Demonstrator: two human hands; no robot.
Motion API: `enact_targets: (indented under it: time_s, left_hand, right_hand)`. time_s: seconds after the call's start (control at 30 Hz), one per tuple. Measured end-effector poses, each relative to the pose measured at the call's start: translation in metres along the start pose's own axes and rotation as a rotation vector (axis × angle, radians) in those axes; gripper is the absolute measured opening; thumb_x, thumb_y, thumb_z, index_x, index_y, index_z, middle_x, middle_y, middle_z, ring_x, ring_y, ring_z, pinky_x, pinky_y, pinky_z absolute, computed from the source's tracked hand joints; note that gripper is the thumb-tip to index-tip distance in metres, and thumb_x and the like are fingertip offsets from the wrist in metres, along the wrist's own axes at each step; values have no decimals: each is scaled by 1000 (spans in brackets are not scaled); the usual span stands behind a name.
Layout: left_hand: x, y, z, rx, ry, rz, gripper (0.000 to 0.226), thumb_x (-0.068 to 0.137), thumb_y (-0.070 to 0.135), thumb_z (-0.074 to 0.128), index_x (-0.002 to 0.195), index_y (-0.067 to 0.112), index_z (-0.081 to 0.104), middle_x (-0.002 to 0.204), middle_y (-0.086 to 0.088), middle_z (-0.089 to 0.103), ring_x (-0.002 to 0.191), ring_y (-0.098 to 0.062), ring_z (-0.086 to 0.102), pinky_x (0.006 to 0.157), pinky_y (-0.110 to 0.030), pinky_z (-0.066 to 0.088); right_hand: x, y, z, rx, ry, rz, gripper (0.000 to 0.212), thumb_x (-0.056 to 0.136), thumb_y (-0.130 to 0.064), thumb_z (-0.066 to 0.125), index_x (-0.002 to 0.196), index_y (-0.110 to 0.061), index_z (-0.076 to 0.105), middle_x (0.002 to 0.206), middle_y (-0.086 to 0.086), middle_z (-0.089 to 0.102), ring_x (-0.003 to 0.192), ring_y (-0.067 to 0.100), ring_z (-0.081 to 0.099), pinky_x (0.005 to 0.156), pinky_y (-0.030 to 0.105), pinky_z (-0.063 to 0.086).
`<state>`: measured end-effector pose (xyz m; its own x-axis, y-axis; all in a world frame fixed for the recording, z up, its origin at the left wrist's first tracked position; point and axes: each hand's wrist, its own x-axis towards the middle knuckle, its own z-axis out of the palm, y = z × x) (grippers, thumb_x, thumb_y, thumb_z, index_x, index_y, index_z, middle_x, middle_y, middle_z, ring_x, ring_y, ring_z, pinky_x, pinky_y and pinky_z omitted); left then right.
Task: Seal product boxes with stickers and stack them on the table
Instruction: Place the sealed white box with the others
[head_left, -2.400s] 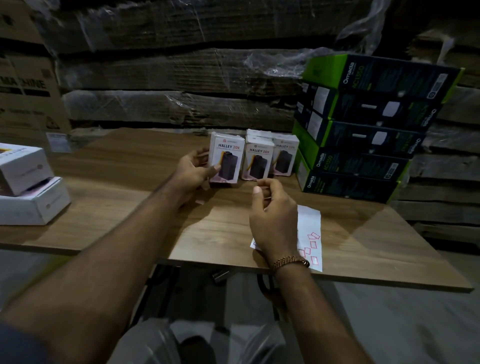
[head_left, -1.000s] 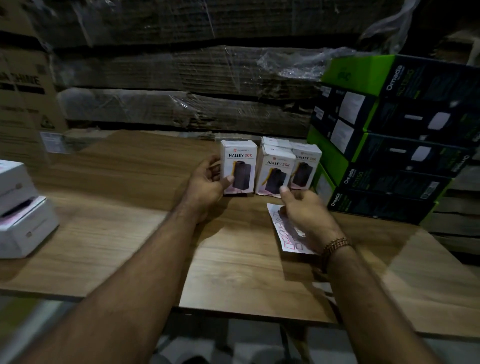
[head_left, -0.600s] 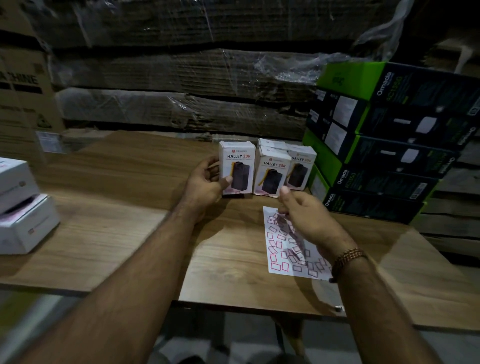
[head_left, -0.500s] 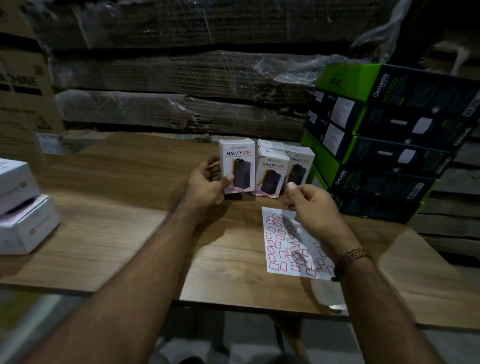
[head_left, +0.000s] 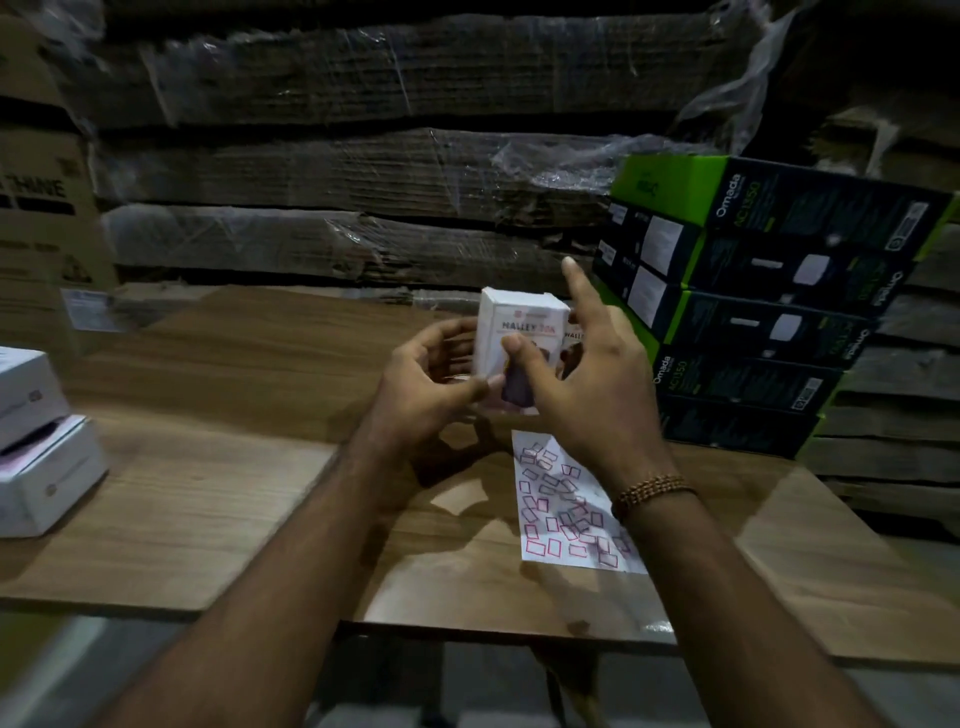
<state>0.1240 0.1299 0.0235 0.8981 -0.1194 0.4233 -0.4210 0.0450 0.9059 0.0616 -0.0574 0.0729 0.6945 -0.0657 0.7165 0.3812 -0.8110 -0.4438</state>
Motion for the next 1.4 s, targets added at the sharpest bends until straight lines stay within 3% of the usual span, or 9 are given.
enact_targets:
  time_s: [0.1,0.23,0.47,0.67,0.93,1.1,1.17,1.33,1.4]
  left_hand:
    - [-5,3,7,43,-52,23,83,70,36,98,144,26,60,136,-1,72,124,-23,71,91,-55,64]
    - [-7,-1,17,88,-103,47,79,77,18,96,146,25,59,136,2,71,127,-15,68,93,-48,64]
    - [-14,-6,32,143,-193,60,85,77,18,97,151,26,56,137,7,70,121,-3,69,92,-25,61]
    - [-14,-14,33,402,38,148,64,82,30,92,139,31,63,130,15,67,109,2,66,75,-13,56]
    - [-11,-24,35,554,124,104,70,88,22,87,149,26,53,137,10,61,113,-2,55,76,9,33]
    - [-7,-28,35,540,69,50,78,88,24,87,155,29,46,142,11,58,123,-3,53,81,-1,34]
    - [-8,-28,36,533,52,32,80,89,26,86,157,31,44,136,17,55,119,1,48,76,4,30]
    - [-7,-30,34,507,17,16,83,88,31,87,158,33,42,138,17,56,120,0,50,78,-2,33]
    - [-6,-30,34,507,6,5,82,89,32,87,158,32,42,142,16,56,124,-1,50,85,-12,39]
  right_hand:
    - [0,-5,-1,-119,-5,41,96,89,-74,65,166,-32,27,123,1,51,105,14,53,81,31,50]
    - [-7,-1,-2,-179,62,103,72,89,-58,73,148,-25,48,127,2,55,109,18,60,80,30,52]
    - [-18,19,-3,-301,183,162,69,86,-49,72,144,-18,49,121,9,56,100,26,61,74,33,51]
    - [-14,41,1,-383,226,194,67,88,-47,71,142,-14,50,124,15,55,105,35,62,76,35,47]
    - [-6,46,28,-397,165,238,64,90,-45,70,139,-10,52,130,18,50,111,40,62,80,43,57]
    - [2,49,40,-410,142,277,54,91,-43,68,131,-9,53,135,19,42,111,40,62,77,39,56]
    - [4,52,44,-406,129,295,54,92,-43,69,131,-9,54,136,19,41,111,39,62,77,39,56]
    - [1,62,49,-364,127,287,61,98,-39,67,147,-9,48,137,17,38,115,35,58,81,32,48]
    - [0,63,49,-356,129,280,63,101,-38,68,152,-11,44,139,16,37,121,32,54,82,30,46]
